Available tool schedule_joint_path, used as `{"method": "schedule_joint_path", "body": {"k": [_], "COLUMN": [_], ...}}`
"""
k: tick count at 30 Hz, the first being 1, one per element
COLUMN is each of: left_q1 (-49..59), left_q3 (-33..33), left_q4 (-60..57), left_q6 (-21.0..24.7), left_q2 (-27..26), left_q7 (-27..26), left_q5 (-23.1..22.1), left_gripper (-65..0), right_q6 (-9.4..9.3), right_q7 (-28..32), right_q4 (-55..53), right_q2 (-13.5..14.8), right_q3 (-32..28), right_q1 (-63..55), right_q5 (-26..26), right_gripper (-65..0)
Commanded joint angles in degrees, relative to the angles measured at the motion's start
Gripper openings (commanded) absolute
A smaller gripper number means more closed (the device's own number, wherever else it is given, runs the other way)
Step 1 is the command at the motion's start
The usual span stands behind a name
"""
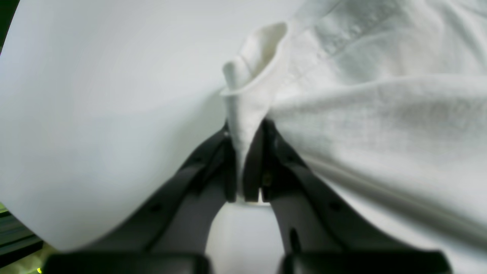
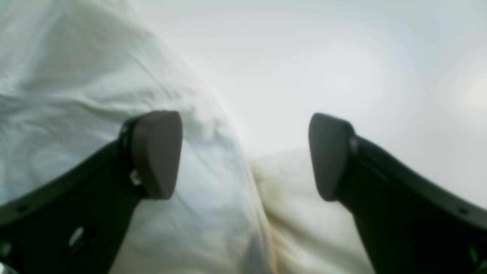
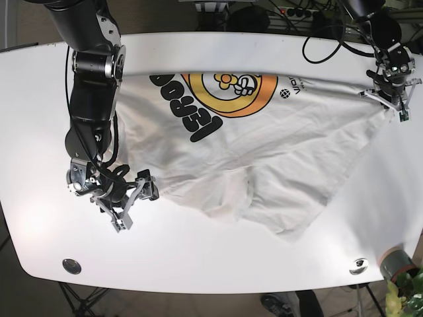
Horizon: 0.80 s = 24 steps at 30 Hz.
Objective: Fold the T-shirt properly
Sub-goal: 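Release with the right gripper and regrasp the shirt body lower down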
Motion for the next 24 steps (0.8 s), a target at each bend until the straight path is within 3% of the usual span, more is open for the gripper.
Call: {"method": "schedule_joint_path", "body": {"k": [1,19,22,24], "left_q1": [-0.2,-0.4,-0.5,-0.5], "left_q3": [-0.4,-0.5,-0.5,-0.5], "left_q4": [1.1,1.1,1.1,1.1], "left_q6": [0.3,0.3,0.3,0.3], "left_q2": [-1.1,-1.1,-1.1,-1.1], "left_q7": [-1.0,-1.0,-1.0,-1.0], "left_q5": [-0.1,-0.1,-0.1,-0.1], "left_gripper": [-65.0,-65.0,-65.0,-65.0], "right_q6": [0.0,-0.26,-0.35,-0.35], "right_q7": [3.1,10.3,12.3,13.0], "right_q4": [-4.7,-17.0,-18.6,-19.2], "right_q2": [-0.4,-3.4,-3.5,-3.5], "right_q3": [0.1,0.4,0.4,0.4], "right_q1": [3.4,4.8,4.9,4.9], "right_q5": [0.4,0.1,0.0,0.0], "right_gripper": [-15.4,-16.0,-23.8,-35.5]}}
